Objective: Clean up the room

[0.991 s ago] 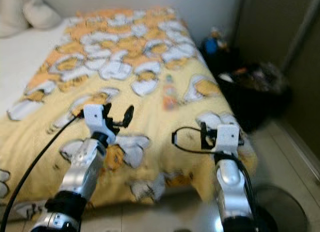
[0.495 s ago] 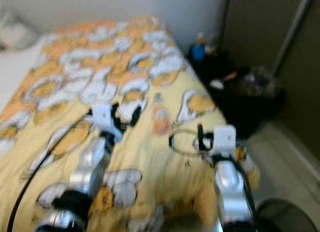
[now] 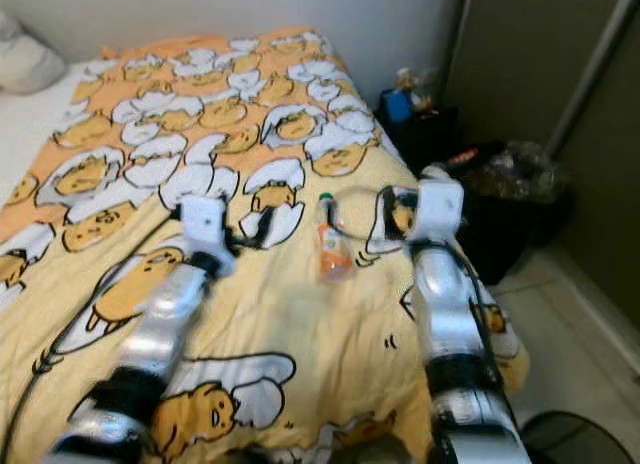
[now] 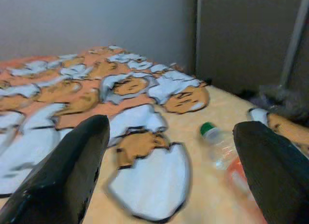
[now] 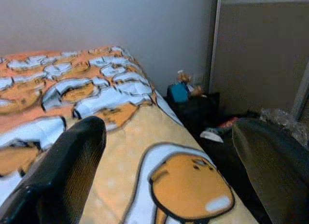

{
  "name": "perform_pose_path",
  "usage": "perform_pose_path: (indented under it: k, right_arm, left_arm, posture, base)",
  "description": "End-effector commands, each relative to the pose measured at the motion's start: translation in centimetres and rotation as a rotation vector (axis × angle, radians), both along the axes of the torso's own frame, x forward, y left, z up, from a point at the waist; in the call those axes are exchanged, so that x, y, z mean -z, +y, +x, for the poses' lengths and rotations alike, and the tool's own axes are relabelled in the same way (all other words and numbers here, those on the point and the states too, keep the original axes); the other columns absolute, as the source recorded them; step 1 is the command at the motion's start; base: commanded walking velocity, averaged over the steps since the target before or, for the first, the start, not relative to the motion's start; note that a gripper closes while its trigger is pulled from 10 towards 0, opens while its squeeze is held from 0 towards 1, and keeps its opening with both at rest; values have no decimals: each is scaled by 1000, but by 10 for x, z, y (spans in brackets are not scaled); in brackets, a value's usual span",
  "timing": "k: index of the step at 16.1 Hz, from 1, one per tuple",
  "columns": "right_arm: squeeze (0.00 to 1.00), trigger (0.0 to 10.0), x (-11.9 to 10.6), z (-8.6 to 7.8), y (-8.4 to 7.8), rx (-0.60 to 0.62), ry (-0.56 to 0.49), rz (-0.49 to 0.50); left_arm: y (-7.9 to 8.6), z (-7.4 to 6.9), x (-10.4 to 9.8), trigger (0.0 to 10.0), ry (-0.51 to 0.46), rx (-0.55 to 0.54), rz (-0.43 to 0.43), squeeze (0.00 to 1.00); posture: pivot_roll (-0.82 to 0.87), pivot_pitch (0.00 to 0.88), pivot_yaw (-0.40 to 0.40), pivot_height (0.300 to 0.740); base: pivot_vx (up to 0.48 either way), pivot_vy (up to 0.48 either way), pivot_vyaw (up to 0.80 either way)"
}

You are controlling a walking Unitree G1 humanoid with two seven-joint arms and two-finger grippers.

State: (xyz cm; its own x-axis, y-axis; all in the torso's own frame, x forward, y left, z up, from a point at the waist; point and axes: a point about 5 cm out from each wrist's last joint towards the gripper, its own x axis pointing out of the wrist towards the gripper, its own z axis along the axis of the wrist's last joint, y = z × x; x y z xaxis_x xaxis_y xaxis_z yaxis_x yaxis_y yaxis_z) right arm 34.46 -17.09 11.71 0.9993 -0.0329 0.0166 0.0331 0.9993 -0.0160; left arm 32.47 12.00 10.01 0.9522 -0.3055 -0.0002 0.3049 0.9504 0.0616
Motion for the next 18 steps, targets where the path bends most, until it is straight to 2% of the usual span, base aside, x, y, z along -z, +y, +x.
perform_pose_path:
  k: [1, 3, 5, 7, 9, 11, 12, 14, 16, 18]
  right_arm:
    - [0, 10000, 12, 7, 3, 0, 109, 20]
    - [0, 10000, 12, 21, 12, -28, 190, 40]
    - [0, 10000, 9, 26, 15, -33, 207, 33]
    - [0, 10000, 6, 31, 14, -31, 215, 20]
    - [0, 10000, 3, 37, 21, -58, 227, 11]
    - [0, 10000, -1, 40, 39, -131, 243, -18]
    - [0, 10000, -2, 42, 45, -158, 251, -33]
    - [0, 10000, 3, 41, 49, -135, 299, 3]
    - [0, 10000, 4, 41, 52, -94, 303, 12]
    - [0, 10000, 1, 42, 50, -62, 278, 15]
  left_arm:
    - [9, 2, -7, 10000, 23, 68, 65, 0]
    - [39, -5, -18, 10000, 69, 153, 164, 0]
    - [42, -19, -24, 10000, 100, 236, 184, 0]
    - [38, -48, -38, 10000, 134, 369, 164, 0]
    - [36, -76, -46, 10000, 180, 455, 155, 0]
    - [34, -92, -47, 10000, 215, 434, 89, 0]
    - [35, -96, -48, 10000, 227, 418, 93, 0]
    - [32, -115, -44, 10000, 288, 429, 107, 0]
    - [36, -131, -48, 10000, 329, 420, 105, 0]
    - [40, -136, -48, 10000, 343, 405, 108, 0]
  posture:
    - [-148, 0, 92, 740]
    - [-75, 0, 92, 740]
    - [-39, 9, 91, 740]
    - [37, 74, 90, 740]
    - [100, 127, 84, 740]
    - [117, 151, 86, 740]
    - [126, 169, 93, 740]
    - [189, 222, 116, 740]
    - [235, 249, 131, 740]
    - [247, 254, 128, 740]
  base:
    - [0, 0, 0]
    - [0, 0, 0]
    - [0, 0, 0]
    - [0, 0, 0]
    - [0, 0, 0]
    - [0, 0, 0]
    - [0, 0, 0]
    - [0, 0, 0]
    - [0, 0, 0]
    - [0, 0, 0]
